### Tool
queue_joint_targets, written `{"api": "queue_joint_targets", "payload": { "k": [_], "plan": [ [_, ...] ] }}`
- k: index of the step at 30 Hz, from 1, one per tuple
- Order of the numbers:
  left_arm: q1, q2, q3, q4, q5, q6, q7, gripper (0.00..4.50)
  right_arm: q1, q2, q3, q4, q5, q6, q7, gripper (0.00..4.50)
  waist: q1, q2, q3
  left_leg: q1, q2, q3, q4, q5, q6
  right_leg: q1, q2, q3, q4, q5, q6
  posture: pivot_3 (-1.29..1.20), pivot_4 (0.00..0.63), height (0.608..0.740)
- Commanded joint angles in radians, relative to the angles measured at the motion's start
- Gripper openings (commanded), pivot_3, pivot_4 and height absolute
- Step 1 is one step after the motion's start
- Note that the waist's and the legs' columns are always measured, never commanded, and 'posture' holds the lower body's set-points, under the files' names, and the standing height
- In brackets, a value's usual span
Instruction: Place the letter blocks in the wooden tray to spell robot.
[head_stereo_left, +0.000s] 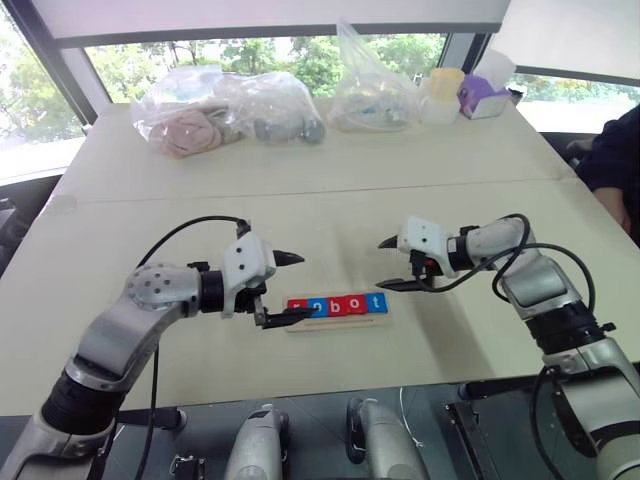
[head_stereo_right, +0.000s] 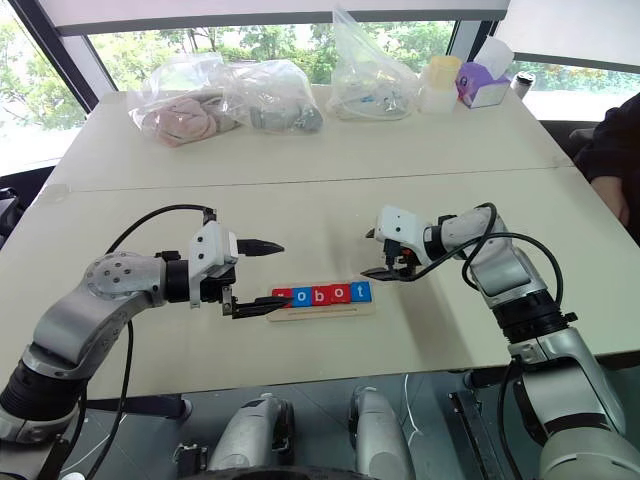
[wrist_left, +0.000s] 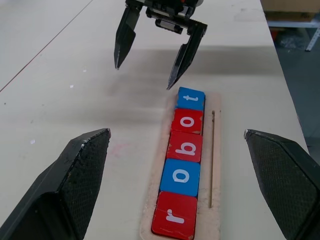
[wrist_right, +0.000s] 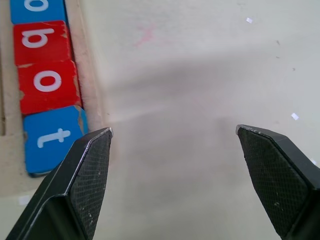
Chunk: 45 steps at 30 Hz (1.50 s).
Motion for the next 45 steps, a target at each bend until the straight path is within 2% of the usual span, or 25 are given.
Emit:
{"api": "queue_joint_targets", "payload": {
  "k": [1,17,23,27,30,34,39,45],
  "plan": [
    [-0.017,0.001,0.014,-0.025,-0.015,-0.007,-0.009,4.50,0.001,-0.004,-0.025,-0.016,0.006,-0.023,-0.003,4.07,0.000,0.000,0.000,0.000,0.000,0.000,0.000,0.000,0.000,0.000,0.000,0.000,0.000,0.000,0.000,0.00,0.150,0.740],
    [-0.023,0.000,0.014,-0.019,-0.013,-0.004,-0.022,4.50,0.050,0.006,-0.028,-0.118,0.022,0.018,-0.005,4.07,0.000,0.000,0.000,0.000,0.000,0.000,0.000,0.000,0.000,0.000,0.000,0.000,0.000,0.000,0.000,0.00,0.150,0.740],
    [-0.022,0.001,0.017,-0.022,-0.016,0.000,-0.020,4.50,0.006,0.022,-0.068,-0.078,0.002,-0.022,-0.102,4.07,0.000,0.000,0.000,0.000,0.000,0.000,0.000,0.000,0.000,0.000,0.000,0.000,0.000,0.000,0.000,0.00,0.150,0.740],
    [-0.018,0.000,0.021,-0.025,-0.016,0.001,-0.016,4.50,0.025,0.004,-0.117,-0.137,0.035,0.037,-0.123,4.07,0.002,0.000,0.000,0.000,0.000,0.000,0.000,0.000,0.000,0.000,0.000,0.000,0.000,0.000,0.000,0.00,0.150,0.740],
    [-0.010,0.004,0.027,-0.031,-0.018,0.004,-0.013,4.50,0.072,-0.022,-0.176,-0.242,0.093,0.145,-0.120,4.07,0.004,0.000,0.000,0.000,0.000,0.000,0.000,0.000,0.000,0.000,0.000,0.000,0.000,0.000,0.000,0.00,0.150,0.740],
    [0.012,0.026,0.075,-0.041,-0.050,0.029,-0.014,4.50,0.231,-0.146,-0.295,-0.493,0.235,0.366,-0.060,4.07,0.019,0.000,0.000,-0.001,0.000,-0.001,0.000,0.000,0.000,0.000,0.000,0.000,0.000,0.000,0.000,0.00,0.150,0.740],
    [0.042,0.069,0.112,-0.047,-0.067,0.042,-0.028,4.50,0.401,-0.277,-0.436,-0.695,0.352,0.533,-0.041,4.07,0.023,0.000,0.000,0.001,0.001,-0.002,0.000,0.000,0.000,0.000,-0.001,0.000,0.000,-0.002,0.003,0.00,0.150,0.740],
    [0.066,0.107,0.168,-0.043,-0.103,0.071,-0.033,4.50,0.534,-0.326,-0.577,-0.842,0.462,0.665,-0.071,4.07,0.022,0.000,0.000,0.002,0.002,-0.002,0.000,0.000,0.000,0.001,-0.001,0.000,0.000,-0.002,0.003,0.00,0.150,0.740]
  ]
}}
